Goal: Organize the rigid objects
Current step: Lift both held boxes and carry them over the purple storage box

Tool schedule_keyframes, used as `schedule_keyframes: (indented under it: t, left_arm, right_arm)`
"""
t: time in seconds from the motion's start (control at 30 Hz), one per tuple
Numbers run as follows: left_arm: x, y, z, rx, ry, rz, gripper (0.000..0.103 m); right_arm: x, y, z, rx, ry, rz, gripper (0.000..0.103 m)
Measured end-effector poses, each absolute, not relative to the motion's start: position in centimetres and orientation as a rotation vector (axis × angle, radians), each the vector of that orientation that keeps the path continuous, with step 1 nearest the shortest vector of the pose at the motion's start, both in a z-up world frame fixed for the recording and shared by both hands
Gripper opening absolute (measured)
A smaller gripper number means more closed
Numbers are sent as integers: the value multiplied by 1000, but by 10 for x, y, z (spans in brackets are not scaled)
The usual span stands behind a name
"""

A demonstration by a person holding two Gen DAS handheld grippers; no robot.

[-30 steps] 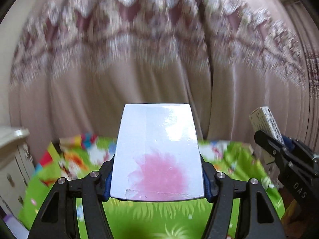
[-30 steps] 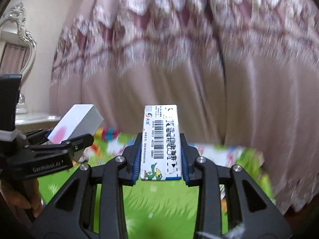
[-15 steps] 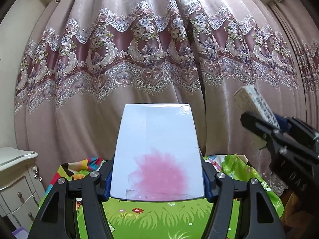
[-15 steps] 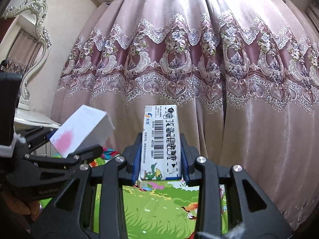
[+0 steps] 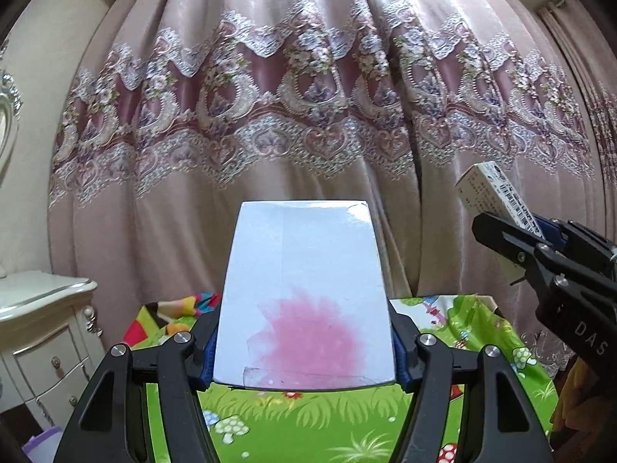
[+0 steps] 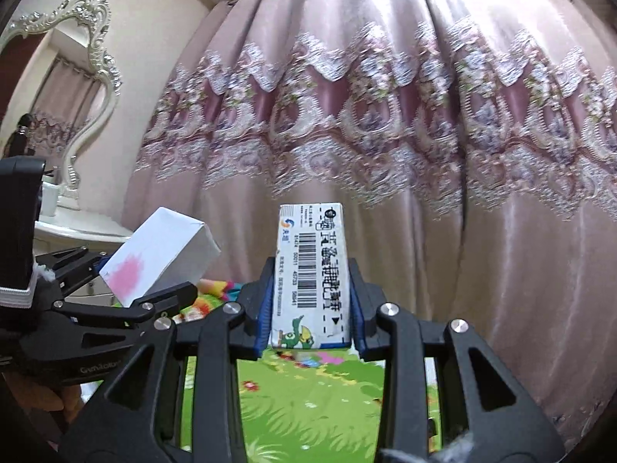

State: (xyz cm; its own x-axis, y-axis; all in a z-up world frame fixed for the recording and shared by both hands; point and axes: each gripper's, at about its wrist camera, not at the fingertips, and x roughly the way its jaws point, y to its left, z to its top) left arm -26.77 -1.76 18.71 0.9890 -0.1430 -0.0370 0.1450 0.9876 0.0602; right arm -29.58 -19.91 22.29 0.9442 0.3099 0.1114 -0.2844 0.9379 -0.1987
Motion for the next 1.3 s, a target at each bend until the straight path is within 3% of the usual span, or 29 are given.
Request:
schedule_keyframes:
  t: [0.87,1.3]
  left_arm:
    - [-311,135,129,-137,265,172,67]
    - [-336,199,92,-252,353,332,67]
  right_arm:
    - [-291,-64,191,-319,83,799,37]
    - [-311,13,167,-475,102,979,37]
